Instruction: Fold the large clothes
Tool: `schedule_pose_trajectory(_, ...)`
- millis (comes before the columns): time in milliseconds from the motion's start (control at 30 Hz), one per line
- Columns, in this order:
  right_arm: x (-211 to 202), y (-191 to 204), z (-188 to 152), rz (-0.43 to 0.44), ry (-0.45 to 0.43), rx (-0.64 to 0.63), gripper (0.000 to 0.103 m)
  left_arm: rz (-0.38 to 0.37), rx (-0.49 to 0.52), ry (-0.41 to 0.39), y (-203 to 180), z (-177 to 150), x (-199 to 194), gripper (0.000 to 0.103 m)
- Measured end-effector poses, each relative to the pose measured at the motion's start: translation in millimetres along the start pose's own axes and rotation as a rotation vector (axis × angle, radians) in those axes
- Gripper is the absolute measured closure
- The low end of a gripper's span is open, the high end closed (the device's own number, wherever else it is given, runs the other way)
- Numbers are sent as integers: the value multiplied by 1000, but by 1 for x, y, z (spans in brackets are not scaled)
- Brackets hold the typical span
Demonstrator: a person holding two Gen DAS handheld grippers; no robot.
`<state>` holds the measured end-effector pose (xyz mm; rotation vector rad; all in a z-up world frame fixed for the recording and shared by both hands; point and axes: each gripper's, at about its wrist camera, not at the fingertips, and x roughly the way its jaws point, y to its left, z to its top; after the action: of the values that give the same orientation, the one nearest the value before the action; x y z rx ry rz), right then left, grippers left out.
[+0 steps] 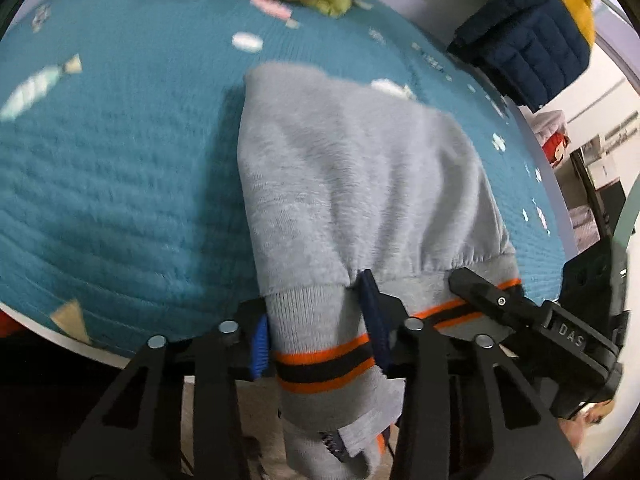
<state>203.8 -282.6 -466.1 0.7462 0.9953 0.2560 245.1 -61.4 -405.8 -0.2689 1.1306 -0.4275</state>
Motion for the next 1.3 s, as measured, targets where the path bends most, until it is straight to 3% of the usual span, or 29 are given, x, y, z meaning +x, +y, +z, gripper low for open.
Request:
schedule_pose_trajectory(100, -1, 31, 7, 5, -25, -95, 76, 29, 51, -68, -3, 13, -21, 68)
schedule_pose_trajectory(367, 23, 105, 38, 110, -57, -251, 76, 37, 48, -189, 44, 74, -83, 68)
schedule_pose_trajectory(533, 84, 161, 60, 175, -55, -355, 76, 120, 70, -256, 95, 117, -116, 68)
schedule_pose_trajectory(800, 196, 260, 75, 246, -113, -458, 76, 282, 144, -418, 210, 188, -149, 68)
schedule_pose_trajectory(900, 242, 259, 65, 211, -77, -415, 75, 327, 129, -393, 252, 197, -132, 67)
schedule_pose_trajectory(1033, 305, 228, 41, 119, 117, -284, 73, 413, 25, -166, 303, 185, -73, 56)
schedule_pose_trajectory(1067, 311, 220, 33, 95, 143, -271, 68, 435, 6, -129, 313, 173, -61, 47)
schedule_pose_trajectory(1100, 314, 210, 26, 82, 148, -260, 58, 451, 5, -139, 318, 164, -57, 38)
schedule_pose_trajectory(1133, 311, 200, 22, 73, 136, -245, 54, 453, -5, -197, 321, 153, -63, 31)
schedule_pose_trajectory(1167, 308, 192, 21, 87, 126, -225, 51, 462, -28, -213, 324, 149, -66, 17)
schedule_pose_trajectory(1233, 302, 174, 21, 118, 127, -164, 51, 436, -103, -222, 334, 141, -72, 13)
schedule_pose_trajectory(1300, 292, 173, 19, 89, 119, -176, 51, 430, -140, -217, 338, 133, -77, 13)
